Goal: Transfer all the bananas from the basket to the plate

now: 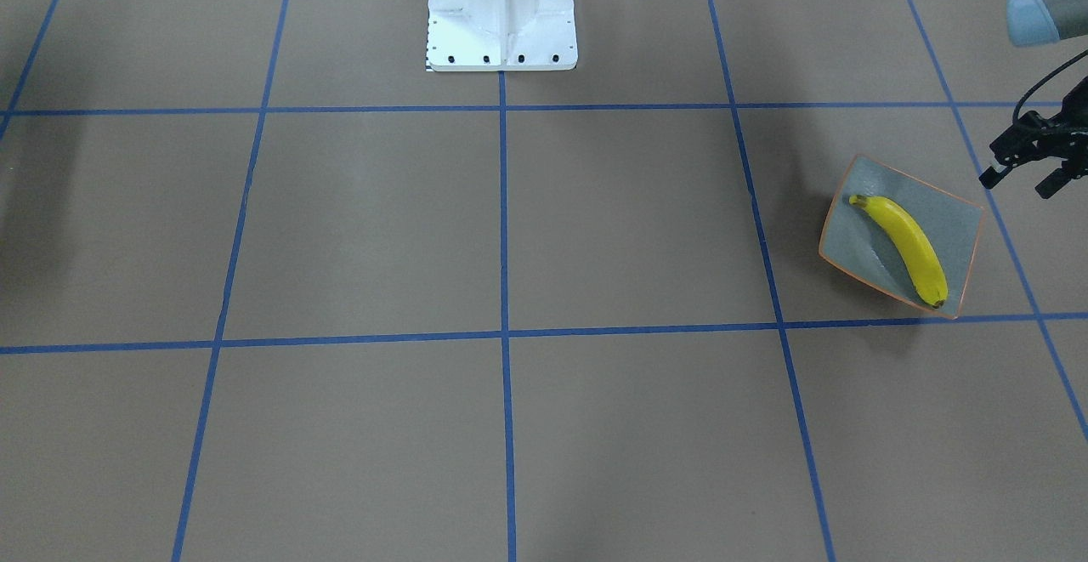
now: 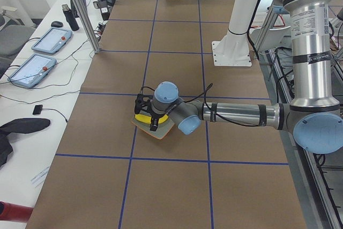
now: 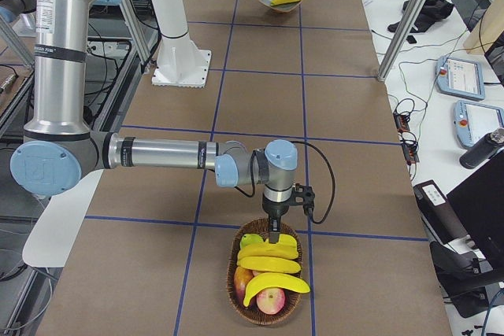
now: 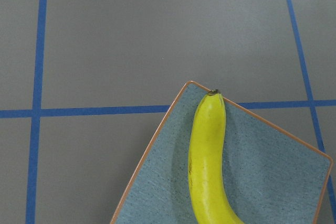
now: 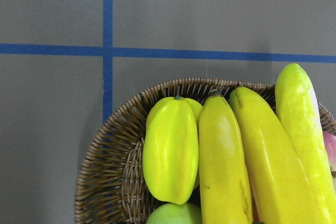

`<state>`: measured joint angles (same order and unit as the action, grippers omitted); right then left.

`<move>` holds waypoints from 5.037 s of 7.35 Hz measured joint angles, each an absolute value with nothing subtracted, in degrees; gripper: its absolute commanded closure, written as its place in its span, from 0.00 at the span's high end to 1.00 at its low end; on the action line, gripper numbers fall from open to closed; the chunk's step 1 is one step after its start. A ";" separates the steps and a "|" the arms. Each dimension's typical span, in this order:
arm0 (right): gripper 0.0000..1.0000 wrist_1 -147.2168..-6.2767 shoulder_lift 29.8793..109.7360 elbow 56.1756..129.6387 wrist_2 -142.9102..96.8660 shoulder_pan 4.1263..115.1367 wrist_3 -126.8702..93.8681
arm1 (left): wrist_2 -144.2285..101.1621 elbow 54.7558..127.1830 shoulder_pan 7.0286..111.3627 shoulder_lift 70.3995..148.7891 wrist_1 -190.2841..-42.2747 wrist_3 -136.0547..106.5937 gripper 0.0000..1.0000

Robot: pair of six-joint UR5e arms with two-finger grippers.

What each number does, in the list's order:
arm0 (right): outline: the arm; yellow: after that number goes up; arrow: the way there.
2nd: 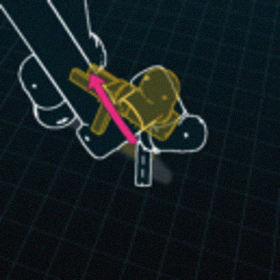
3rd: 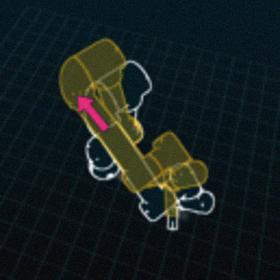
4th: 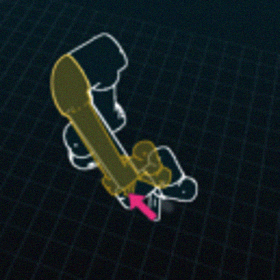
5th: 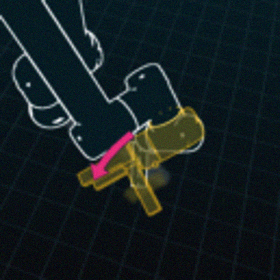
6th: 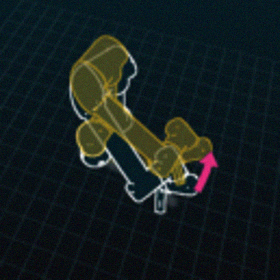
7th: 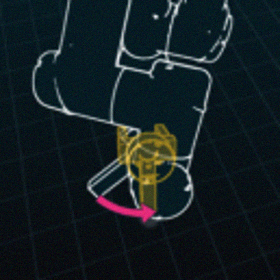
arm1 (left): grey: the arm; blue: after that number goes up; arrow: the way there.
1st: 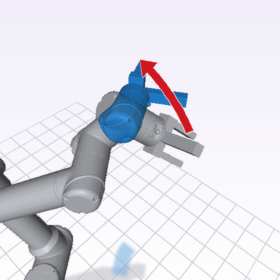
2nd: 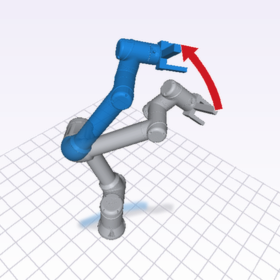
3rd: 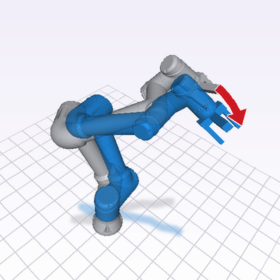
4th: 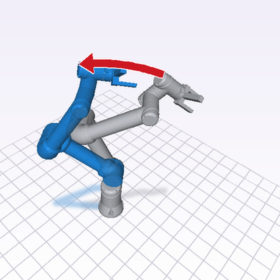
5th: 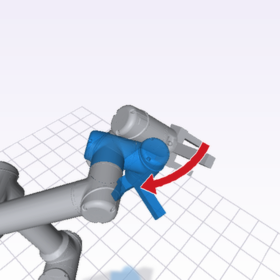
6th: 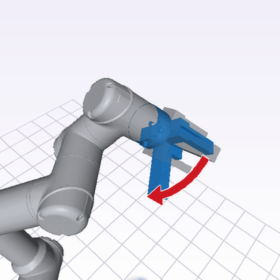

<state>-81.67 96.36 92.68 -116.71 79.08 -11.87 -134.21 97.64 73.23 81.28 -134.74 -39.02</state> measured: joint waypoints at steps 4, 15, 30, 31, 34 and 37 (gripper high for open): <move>0.76 -81.74 96.36 90.82 -116.52 78.28 -11.51 | -134.31 98.49 73.30 80.51 -134.82 -39.02 1.00; 0.57 -81.23 95.99 87.29 -116.23 77.93 -9.58 | -134.56 100.03 73.30 79.21 -134.75 -39.18 1.00; 0.00 -97.89 92.23 100.43 -118.01 83.20 6.51 | -134.49 100.65 72.79 79.82 -134.74 -42.30 1.00; 0.00 -102.43 88.63 101.77 -120.58 83.22 6.28 | -134.53 100.71 72.74 80.38 -134.71 -43.48 1.00; 0.00 -110.28 78.85 103.01 -132.91 81.82 1.15 | -137.68 100.62 72.40 86.40 -134.68 -56.45 1.00; 0.00 -110.67 71.21 106.79 -140.52 72.22 -15.38 | -144.93 100.11 70.18 96.94 -134.36 -69.25 0.91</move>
